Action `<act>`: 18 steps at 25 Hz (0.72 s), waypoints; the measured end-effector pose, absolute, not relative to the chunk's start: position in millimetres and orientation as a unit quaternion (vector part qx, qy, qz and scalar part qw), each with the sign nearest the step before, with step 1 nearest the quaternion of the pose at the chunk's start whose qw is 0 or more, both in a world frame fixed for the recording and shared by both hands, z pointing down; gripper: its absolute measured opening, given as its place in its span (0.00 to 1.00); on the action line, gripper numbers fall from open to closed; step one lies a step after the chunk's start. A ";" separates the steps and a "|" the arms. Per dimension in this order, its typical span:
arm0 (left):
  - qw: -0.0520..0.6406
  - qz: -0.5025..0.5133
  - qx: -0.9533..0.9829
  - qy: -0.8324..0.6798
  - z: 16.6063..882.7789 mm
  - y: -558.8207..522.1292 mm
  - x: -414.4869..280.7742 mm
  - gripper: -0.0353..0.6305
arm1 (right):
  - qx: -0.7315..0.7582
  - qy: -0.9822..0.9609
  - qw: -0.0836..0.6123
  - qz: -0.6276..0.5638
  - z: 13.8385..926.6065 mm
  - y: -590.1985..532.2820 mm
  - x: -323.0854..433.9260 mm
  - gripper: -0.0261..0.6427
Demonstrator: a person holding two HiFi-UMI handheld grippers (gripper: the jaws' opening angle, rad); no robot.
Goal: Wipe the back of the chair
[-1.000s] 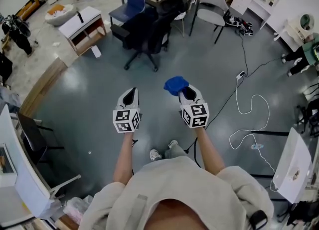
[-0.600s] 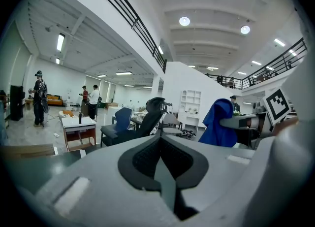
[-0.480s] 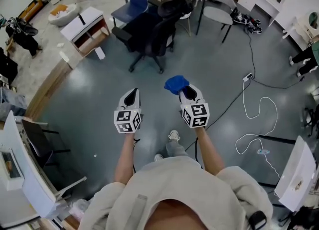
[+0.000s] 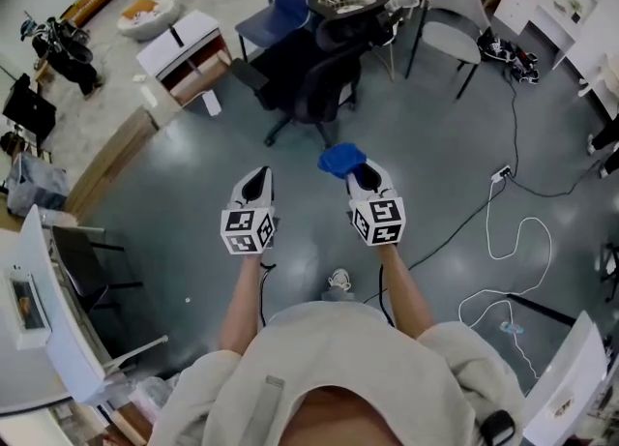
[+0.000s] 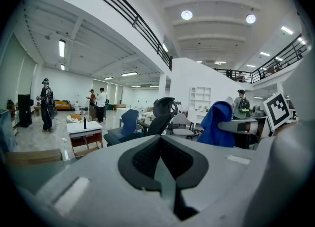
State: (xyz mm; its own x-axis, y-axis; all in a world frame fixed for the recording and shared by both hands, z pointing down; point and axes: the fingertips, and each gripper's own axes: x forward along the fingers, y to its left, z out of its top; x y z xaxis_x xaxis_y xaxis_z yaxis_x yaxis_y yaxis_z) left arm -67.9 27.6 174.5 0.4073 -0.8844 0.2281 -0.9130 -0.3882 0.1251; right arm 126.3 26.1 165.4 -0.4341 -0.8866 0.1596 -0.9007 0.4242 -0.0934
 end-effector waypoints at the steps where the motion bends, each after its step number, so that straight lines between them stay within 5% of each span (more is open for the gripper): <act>1: 0.114 0.062 0.829 -0.544 173.8 20.5 -65.0 0.06 | 0.526 -0.846 0.041 0.081 165.3 16.9 128.0 0.15; 18: 0.160 0.081 0.815 -0.552 226.1 -76.1 -79.3 0.06 | 0.490 -0.863 0.070 0.103 209.9 -83.0 102.7 0.15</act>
State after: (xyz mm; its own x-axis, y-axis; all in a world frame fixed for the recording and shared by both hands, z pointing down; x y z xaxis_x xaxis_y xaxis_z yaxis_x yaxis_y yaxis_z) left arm -79.3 -76.1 226.1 0.3784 -0.8731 0.3075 -0.9246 -0.3405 0.1709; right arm 102.7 -83.0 209.9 -0.5104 -0.8311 0.2207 -0.8597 0.4990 -0.1093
